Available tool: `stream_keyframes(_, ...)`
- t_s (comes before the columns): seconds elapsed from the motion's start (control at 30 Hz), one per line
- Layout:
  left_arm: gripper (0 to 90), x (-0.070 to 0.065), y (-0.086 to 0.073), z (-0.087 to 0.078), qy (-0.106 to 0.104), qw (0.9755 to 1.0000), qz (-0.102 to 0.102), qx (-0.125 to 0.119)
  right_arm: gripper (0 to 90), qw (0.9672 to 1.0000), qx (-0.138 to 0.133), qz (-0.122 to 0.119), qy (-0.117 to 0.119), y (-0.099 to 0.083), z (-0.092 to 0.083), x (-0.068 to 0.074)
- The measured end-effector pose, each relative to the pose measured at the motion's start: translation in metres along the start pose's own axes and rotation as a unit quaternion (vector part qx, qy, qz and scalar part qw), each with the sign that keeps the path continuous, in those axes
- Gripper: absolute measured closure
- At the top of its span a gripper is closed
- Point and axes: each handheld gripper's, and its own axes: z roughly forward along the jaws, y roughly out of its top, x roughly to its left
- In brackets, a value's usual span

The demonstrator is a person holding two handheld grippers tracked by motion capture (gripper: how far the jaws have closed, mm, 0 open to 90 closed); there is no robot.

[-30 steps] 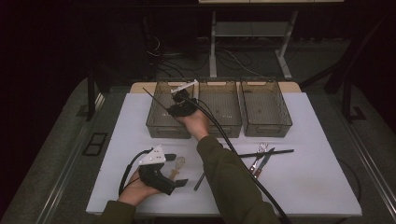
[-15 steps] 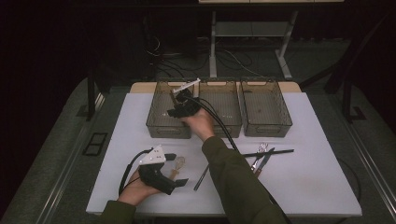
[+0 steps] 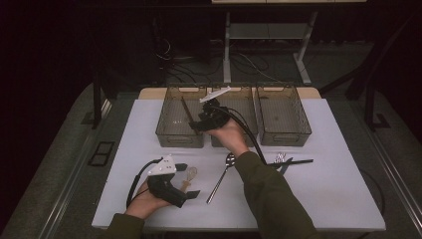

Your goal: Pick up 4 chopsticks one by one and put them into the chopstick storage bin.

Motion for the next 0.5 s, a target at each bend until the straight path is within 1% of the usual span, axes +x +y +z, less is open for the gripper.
stream_keyframes(0.07, 0.0, 0.000, 0.000, 0.000, 0.000, 1.0000, -0.004, -0.003, 42.8, 1.0000, -0.006, -0.006, 0.000, -0.002, -0.007, -0.001)
stream_keyframes(0.27, 0.0, 0.000, 0.000, -0.001, 0.002, 1.0000, -0.003, -0.001, 38.2, 0.9997, -0.017, -0.019, 0.002, -0.007, -0.025, 0.000)
stream_keyframes(0.3, 0.0, 0.000, -0.001, 0.000, 0.002, 1.0000, -0.003, -0.003, 38.2, 0.9996, -0.018, -0.024, 0.000, -0.009, -0.028, 0.001)
stream_keyframes(0.37, 0.0, 0.000, 0.000, -0.001, 0.002, 1.0000, -0.002, 0.000, 38.2, 0.9993, -0.023, -0.030, 0.002, -0.011, -0.034, 0.002)
stream_keyframes(0.43, 0.0, -0.001, 0.000, 0.000, 0.002, 1.0000, -0.005, 0.001, 37.6, 0.9991, -0.024, -0.035, 0.005, -0.015, -0.038, 0.002)
stream_keyframes(0.47, 0.0, 0.000, 0.000, -0.001, 0.002, 1.0000, -0.002, 0.001, 36.8, 0.9991, -0.022, -0.037, 0.008, -0.017, -0.040, 0.002)
stream_keyframes(0.5, 0.0, 0.000, 0.000, -0.001, 0.003, 1.0000, -0.004, 0.001, 36.5, 0.9990, -0.020, -0.039, 0.010, -0.019, -0.043, 0.003)
